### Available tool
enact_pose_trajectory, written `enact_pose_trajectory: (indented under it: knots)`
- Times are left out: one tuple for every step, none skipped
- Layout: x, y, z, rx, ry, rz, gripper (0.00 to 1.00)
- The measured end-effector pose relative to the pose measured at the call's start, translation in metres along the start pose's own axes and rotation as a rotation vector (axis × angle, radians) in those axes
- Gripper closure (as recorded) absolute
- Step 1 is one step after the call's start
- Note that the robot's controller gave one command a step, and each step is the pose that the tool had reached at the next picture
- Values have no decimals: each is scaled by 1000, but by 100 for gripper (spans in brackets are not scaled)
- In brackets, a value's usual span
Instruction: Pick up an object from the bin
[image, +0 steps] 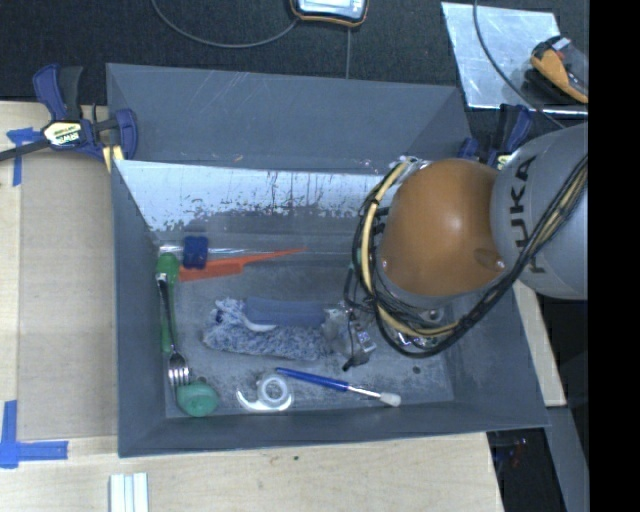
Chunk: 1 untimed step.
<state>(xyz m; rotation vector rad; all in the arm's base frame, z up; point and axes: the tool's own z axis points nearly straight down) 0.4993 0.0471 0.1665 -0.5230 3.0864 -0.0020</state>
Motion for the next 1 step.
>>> enact_pose_trajectory:
  knots:
    - [-28,-43,-25,22,-29,-62,100]
